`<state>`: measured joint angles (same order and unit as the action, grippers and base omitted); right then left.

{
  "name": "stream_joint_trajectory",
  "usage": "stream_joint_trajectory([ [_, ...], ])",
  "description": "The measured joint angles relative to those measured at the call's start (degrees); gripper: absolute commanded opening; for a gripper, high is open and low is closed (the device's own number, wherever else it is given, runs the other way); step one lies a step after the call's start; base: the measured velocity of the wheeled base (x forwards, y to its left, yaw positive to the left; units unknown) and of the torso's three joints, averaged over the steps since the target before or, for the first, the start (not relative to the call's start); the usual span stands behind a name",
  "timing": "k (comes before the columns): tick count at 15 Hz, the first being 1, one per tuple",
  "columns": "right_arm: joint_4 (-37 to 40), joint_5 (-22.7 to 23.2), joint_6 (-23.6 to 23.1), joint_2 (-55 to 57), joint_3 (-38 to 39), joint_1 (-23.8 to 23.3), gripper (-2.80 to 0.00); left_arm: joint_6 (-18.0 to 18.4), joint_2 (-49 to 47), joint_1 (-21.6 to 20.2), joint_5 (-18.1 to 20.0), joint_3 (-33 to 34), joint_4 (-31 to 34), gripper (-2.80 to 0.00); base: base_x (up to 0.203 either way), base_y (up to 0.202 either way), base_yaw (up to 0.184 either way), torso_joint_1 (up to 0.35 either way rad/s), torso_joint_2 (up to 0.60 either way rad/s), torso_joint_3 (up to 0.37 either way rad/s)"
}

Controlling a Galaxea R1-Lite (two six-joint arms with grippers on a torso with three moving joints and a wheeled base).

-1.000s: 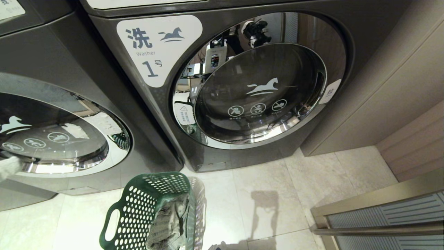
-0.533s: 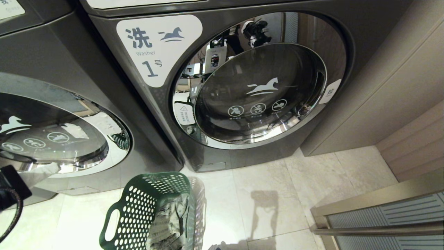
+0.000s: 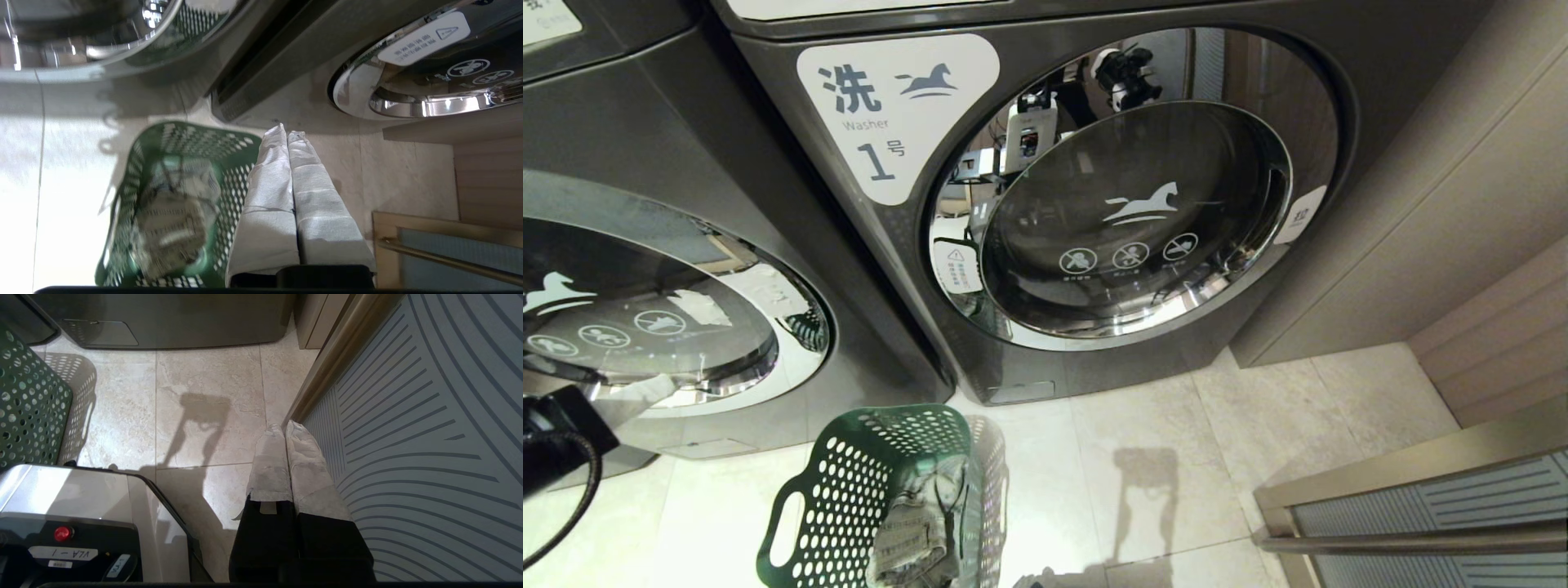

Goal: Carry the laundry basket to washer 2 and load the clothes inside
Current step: Open the lid of the washing machine

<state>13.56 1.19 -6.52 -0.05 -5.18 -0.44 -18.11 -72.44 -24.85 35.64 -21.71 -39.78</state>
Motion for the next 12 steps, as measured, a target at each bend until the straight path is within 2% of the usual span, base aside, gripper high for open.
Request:
stream_joint_trajectory([
  [4, 0.00, -0.01, 0.00, 0.00, 0.00, 0.00, -2.80, 0.89, -9.04, 0.42, 1.07, 7.51, -22.74, -2.80, 0.000, 0.000, 0.000, 0.000, 0.00, 0.000],
  [6, 0.00, -0.01, 0.00, 0.00, 0.00, 0.00, -2.80, 0.95, -12.59, 1.01, 1.04, 9.53, -30.66, -2.80, 0.000, 0.000, 0.000, 0.000, 0.00, 0.000],
  [12, 0.00, -0.01, 0.02, 0.00, 0.00, 0.00, -2.80, 0.97, -20.02, 0.98, 0.65, 9.09, -39.17, -2.80, 0.000, 0.000, 0.000, 0.000, 0.00, 0.000],
])
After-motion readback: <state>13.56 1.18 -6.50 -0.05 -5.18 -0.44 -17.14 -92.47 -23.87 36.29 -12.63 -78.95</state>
